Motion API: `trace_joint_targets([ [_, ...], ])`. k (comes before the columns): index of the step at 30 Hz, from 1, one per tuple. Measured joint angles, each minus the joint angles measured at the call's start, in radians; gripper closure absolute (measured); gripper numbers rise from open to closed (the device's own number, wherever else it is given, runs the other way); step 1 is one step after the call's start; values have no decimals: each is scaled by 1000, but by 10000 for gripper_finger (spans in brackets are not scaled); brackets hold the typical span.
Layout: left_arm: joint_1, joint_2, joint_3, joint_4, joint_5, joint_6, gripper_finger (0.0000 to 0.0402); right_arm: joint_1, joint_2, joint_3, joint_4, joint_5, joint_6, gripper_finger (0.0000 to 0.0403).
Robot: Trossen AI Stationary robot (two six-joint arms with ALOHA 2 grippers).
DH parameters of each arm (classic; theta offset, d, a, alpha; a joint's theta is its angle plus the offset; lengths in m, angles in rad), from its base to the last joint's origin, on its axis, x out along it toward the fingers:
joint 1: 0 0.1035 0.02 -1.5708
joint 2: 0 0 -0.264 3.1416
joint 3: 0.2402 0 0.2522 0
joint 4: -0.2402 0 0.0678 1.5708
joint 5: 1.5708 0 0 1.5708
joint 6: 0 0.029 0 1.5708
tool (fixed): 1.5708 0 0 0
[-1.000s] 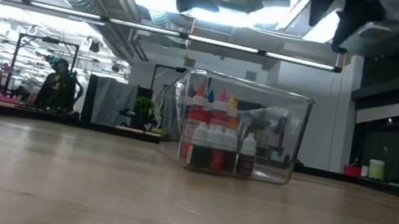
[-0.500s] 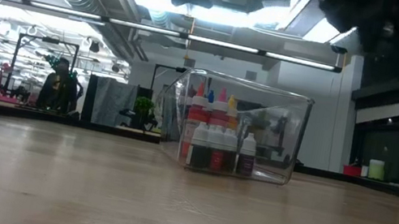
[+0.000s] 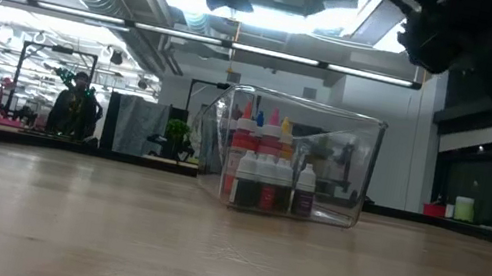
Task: Pick & Place food coloring
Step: Put the small red food coloring bottle into the bottom of the bin
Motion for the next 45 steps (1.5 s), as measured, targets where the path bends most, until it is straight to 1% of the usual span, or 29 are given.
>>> trace_joint_targets([
  [5, 0, 0, 0, -20, 2, 9, 107, 45, 56, 0, 25, -2, 25, 84],
  [11, 0, 0, 0, -32, 2, 17, 107, 93, 124, 0, 35, -38, 28, 84],
  [17, 0, 0, 0, -42, 2, 25, 107, 122, 179, 0, 55, -57, 46, 84],
  [25, 0, 0, 0, -42, 2, 25, 107, 160, 241, 0, 124, -74, 75, 84],
  [28, 0, 0, 0, -42, 2, 25, 107, 172, 255, 0, 141, -76, 81, 84],
  [30, 0, 0, 0, -42, 2, 26, 107, 177, 263, -11, 183, -86, 87, 84],
  [33, 0, 0, 0, -42, 2, 26, 107, 187, 267, -61, 270, -106, 132, 84],
  [37, 0, 0, 0, -42, 1, 25, 107, 198, 267, -109, 333, -114, 174, 84],
  [42, 0, 0, 0, -42, 0, 26, 107, 198, 266, -121, 354, -114, 176, 86],
  [45, 0, 0, 0, -42, -1, 26, 107, 199, 266, -124, 354, -114, 178, 102],
])
